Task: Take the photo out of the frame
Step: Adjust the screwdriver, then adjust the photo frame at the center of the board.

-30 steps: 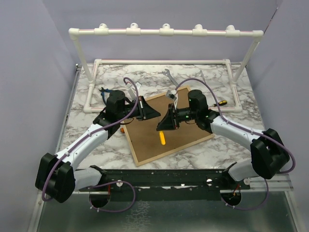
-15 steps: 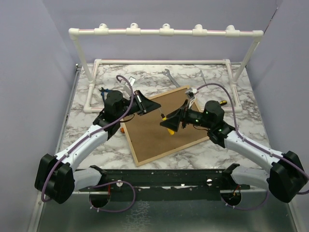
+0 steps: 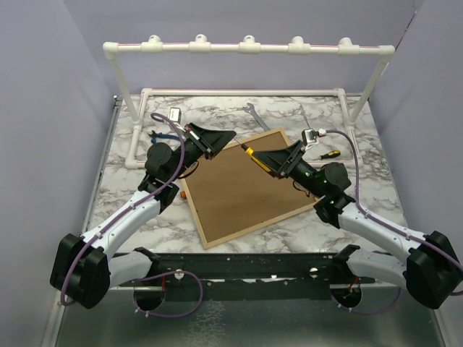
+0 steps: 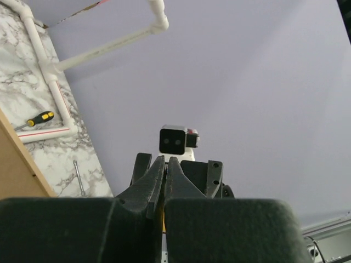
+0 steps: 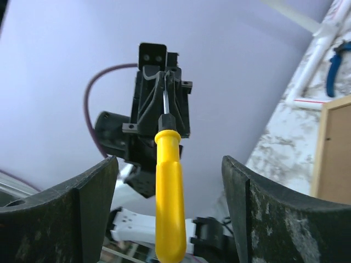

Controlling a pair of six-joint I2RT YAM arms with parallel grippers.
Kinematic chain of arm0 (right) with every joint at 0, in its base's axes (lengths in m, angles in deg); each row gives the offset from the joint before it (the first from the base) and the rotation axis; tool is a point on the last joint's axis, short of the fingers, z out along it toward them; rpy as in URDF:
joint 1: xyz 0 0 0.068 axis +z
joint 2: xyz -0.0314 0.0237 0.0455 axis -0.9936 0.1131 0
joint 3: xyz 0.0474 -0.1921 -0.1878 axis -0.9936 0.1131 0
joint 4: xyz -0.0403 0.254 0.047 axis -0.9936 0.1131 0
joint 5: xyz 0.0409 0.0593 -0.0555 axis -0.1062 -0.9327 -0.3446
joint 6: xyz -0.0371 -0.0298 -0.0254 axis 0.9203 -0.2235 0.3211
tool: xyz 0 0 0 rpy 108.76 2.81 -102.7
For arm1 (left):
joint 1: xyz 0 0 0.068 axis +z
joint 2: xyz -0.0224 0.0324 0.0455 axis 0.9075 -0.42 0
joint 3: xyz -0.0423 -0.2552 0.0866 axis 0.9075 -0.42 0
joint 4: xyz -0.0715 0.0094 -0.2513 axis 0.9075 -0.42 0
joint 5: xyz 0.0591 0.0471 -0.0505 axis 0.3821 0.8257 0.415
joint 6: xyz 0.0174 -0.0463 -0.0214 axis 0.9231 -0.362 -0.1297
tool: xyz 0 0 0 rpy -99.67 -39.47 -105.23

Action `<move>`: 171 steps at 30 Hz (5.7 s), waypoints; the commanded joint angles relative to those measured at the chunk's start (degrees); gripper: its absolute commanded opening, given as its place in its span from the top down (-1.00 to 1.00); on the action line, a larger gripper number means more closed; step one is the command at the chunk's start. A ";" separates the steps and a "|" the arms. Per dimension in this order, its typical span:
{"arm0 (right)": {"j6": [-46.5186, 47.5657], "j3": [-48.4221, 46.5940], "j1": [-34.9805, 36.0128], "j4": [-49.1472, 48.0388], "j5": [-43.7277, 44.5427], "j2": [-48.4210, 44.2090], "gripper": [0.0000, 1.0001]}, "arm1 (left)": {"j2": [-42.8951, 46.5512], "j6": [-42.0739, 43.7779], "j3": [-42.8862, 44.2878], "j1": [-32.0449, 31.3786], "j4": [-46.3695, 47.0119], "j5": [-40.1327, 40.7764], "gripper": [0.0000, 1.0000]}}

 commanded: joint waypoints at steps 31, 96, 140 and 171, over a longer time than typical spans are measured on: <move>-9.64 2.29 4.22 -7.45 12.59 2.20 0.24 | 0.50 0.08 -1.78 -0.05 4.85 4.13 1.00; 37.61 -12.14 -16.13 37.03 -31.87 17.00 0.99 | 9.35 23.02 -14.60 6.22 -60.23 22.99 0.06; 44.98 -9.92 -18.32 50.14 -22.29 8.50 0.99 | -23.86 37.27 13.13 -7.43 -51.32 25.31 0.97; 43.86 -4.48 -19.57 38.62 -28.83 20.92 0.99 | -29.42 32.02 9.27 -10.43 -41.91 24.57 0.74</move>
